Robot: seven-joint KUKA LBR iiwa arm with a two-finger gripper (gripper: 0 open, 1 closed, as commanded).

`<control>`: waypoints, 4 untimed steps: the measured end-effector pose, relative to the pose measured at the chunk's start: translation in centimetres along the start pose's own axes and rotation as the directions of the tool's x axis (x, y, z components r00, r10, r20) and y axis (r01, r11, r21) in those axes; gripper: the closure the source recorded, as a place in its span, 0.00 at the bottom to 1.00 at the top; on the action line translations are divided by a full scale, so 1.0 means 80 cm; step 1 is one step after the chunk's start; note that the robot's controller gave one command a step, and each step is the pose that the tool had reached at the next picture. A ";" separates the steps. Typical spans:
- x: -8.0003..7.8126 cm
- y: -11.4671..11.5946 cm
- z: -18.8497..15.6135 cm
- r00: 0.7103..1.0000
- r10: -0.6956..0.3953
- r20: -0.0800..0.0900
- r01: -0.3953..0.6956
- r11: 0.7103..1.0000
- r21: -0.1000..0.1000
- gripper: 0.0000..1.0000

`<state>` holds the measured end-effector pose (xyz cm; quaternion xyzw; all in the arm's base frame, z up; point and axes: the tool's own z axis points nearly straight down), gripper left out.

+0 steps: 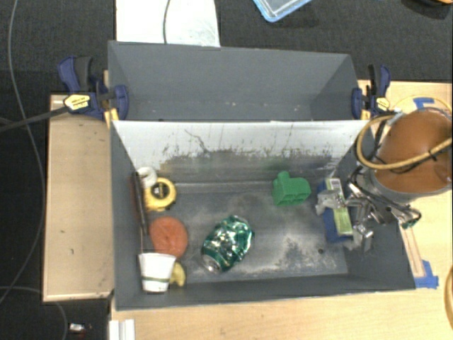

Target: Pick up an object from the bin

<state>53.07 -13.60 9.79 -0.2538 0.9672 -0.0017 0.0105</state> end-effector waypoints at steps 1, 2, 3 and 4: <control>-0.010 -0.012 -0.027 0.957 0.291 0.000 -0.291 0.957 0.000 0.00; -0.003 -0.013 -0.070 0.999 -0.034 0.001 0.034 0.999 0.001 0.00; -0.050 0.044 -0.027 0.990 0.144 0.002 -0.144 0.990 -0.001 1.00; -0.050 0.044 -0.028 0.989 0.145 0.003 -0.145 0.989 0.000 1.00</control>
Offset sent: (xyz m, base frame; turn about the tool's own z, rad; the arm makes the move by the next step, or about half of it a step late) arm 0.0011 -0.0107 0.0786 -0.1682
